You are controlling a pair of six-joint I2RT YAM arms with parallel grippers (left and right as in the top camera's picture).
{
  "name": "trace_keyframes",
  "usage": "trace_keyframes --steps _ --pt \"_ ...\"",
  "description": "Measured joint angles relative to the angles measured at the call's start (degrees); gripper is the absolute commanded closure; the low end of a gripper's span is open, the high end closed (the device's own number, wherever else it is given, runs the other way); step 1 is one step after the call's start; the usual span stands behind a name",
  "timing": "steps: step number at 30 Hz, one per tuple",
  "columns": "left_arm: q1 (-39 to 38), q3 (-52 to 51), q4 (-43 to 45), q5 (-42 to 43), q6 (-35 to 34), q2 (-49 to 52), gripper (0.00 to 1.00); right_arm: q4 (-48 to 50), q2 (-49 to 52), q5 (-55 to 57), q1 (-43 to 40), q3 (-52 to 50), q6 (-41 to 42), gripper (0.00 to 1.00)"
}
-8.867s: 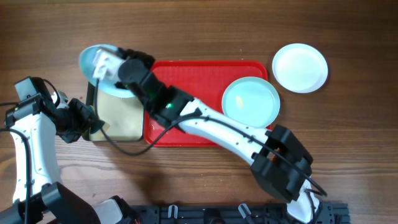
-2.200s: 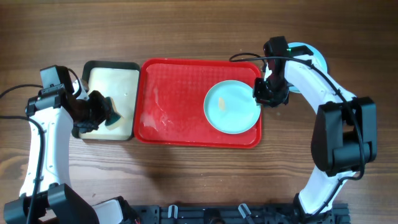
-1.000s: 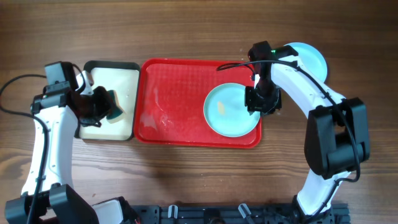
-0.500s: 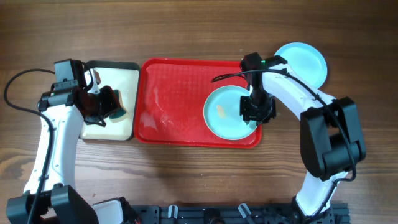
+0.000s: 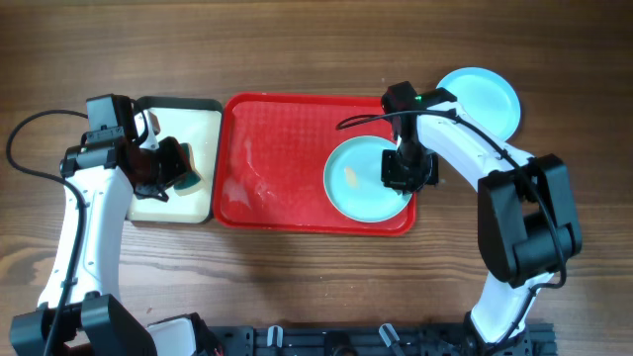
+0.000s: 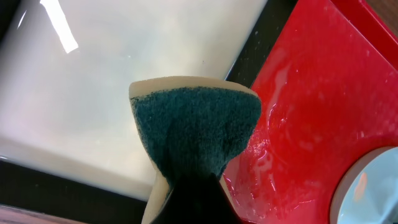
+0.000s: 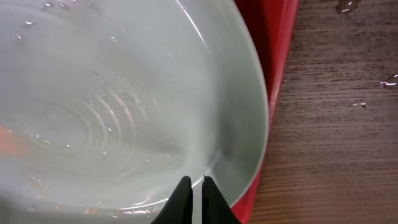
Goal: Clean dirty plates on tray and stack at the side
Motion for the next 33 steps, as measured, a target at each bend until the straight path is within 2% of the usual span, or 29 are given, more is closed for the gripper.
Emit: trace_keyframes --steps 17,23,25,28,33 --pt "0.0 0.0 0.0 -0.1 0.0 0.0 0.96 16.0 0.0 -7.0 9.6 0.0 0.2 0.92" --pt "0.0 0.0 0.0 -0.2 0.0 0.0 0.96 20.7 0.0 -8.8 12.9 0.0 0.3 0.75" --pt "0.0 0.0 -0.1 -0.2 0.0 0.0 0.96 20.4 0.0 -9.3 13.0 0.0 -0.1 0.65" --pt "0.0 0.0 -0.2 -0.2 0.0 0.0 0.96 18.3 0.0 -10.0 12.2 1.8 -1.6 0.40" --pt "0.0 0.0 -0.2 -0.4 0.0 0.0 0.96 12.9 -0.3 -10.6 9.9 8.8 -5.6 0.34"
